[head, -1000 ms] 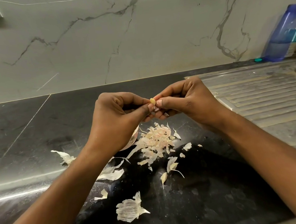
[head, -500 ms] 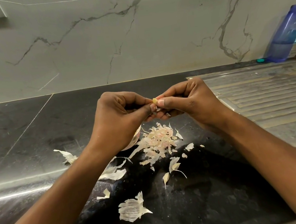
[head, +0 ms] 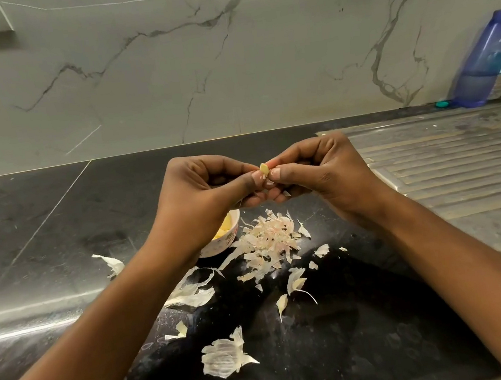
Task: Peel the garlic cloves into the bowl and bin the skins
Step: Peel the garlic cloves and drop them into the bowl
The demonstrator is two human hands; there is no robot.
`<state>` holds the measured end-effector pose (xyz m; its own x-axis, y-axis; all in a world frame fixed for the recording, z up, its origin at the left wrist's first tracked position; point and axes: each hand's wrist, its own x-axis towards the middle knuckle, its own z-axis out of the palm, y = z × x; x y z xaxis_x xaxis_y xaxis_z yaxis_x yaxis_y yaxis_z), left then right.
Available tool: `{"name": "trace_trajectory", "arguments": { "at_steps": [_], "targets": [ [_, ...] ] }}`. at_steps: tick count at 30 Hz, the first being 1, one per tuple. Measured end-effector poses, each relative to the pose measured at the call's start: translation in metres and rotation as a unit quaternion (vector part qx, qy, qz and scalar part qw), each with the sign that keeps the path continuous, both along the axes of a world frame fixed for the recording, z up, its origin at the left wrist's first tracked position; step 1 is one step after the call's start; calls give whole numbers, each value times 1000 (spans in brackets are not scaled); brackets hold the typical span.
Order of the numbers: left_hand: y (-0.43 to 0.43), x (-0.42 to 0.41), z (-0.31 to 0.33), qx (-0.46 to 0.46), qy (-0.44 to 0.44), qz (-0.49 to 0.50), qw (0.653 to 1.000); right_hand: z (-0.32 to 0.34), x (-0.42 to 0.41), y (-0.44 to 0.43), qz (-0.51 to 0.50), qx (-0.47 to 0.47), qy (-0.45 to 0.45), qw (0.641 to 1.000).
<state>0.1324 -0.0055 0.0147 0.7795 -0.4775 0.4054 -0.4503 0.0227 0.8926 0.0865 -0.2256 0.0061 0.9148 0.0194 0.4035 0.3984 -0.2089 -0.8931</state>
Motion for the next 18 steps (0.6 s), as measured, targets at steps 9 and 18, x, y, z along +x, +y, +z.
{"name": "trace_trajectory", "arguments": {
  "at_steps": [9, 18],
  "targets": [
    [-2, 0, 0, -3, 67, 15, 998, -1, 2, 3, -2, -28, 5, 1000],
    [-2, -1, 0, -15, 90, 19, 996, 0, 2, 4, -10, -37, 29, 999]
  ]
}}
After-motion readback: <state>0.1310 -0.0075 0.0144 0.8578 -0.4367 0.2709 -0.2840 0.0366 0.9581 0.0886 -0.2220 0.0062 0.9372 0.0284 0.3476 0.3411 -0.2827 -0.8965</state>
